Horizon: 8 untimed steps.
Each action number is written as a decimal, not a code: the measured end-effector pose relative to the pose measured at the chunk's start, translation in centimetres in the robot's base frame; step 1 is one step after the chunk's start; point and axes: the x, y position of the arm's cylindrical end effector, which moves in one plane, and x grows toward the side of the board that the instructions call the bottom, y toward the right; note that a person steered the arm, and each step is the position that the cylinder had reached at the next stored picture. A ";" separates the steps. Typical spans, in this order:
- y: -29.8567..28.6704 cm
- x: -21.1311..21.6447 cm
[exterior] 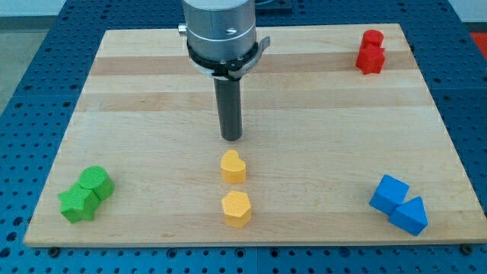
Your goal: Push the yellow heart diagonal to the green blocks
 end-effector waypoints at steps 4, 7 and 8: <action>7.6 8.6; 5.6 9.8; 5.2 9.8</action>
